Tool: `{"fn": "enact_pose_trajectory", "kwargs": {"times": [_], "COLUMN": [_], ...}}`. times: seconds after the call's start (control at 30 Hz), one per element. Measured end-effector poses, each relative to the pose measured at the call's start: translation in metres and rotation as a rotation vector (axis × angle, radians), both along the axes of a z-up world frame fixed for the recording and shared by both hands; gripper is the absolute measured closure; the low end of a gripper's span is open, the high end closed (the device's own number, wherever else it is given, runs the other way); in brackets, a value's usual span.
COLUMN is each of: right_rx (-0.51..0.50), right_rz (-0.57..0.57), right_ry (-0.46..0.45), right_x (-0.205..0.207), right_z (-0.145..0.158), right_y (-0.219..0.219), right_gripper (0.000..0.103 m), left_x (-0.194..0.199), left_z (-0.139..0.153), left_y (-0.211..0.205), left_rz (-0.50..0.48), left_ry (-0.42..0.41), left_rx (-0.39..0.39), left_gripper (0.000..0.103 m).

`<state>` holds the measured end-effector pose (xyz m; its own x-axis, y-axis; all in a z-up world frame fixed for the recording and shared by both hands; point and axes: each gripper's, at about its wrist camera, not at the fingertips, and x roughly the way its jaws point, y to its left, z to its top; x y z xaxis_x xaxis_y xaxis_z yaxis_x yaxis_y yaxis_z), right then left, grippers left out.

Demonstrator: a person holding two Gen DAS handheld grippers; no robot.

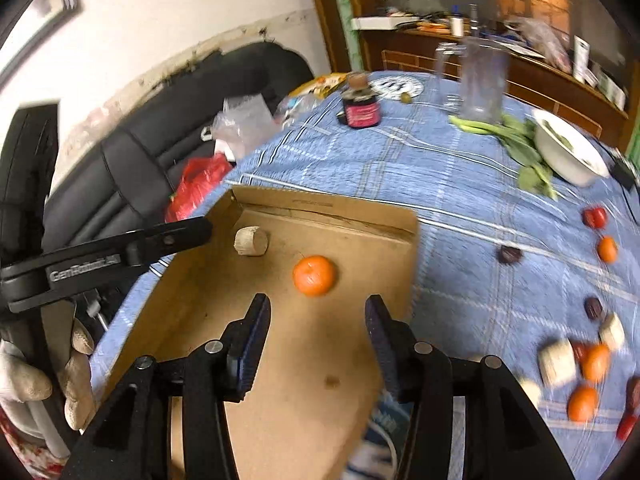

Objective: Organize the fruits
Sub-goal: 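Move both open tools back over the remaining fruit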

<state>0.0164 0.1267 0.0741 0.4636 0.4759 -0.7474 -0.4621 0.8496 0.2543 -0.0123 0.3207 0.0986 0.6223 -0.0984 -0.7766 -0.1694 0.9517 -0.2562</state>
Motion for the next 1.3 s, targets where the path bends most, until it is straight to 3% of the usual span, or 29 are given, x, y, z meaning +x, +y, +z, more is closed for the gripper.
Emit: {"fn": "enact_pose_trajectory", "kwargs": {"times": [0.3, 0.43, 0.8, 0.97, 1.3], "right_rx": [0.068, 0.048, 0.007, 0.018, 0.022], "right_rz": [-0.128, -0.204, -0.476, -0.508, -0.502], "right_ry": [-0.032, -0.031, 0.016, 0.029, 0.054], "right_x": [-0.059, -0.075, -0.095, -0.091, -0.067], "right_z": [0.003, -0.003, -0.033, -0.039, -0.052], "right_y": [-0.094, -0.145, -0.295, -0.319, -0.322], "right_gripper": [0.041, 0.040, 0.041, 0.041, 0.041], "left_x": [-0.049, -0.054, -0.049, -0.042, -0.032], "left_z": [0.012, 0.006, -0.021, -0.035, -0.055], "left_y": [-0.083, -0.127, -0.202, -0.220, -0.241], "left_rz": [-0.129, -0.216, -0.338, -0.363, -0.407], "left_ry": [-0.078, -0.066, -0.002, 0.030, 0.052], "left_rx": [-0.012, -0.001, 0.042, 0.057, 0.054], "left_gripper": [0.032, 0.032, 0.032, 0.032, 0.033]}}
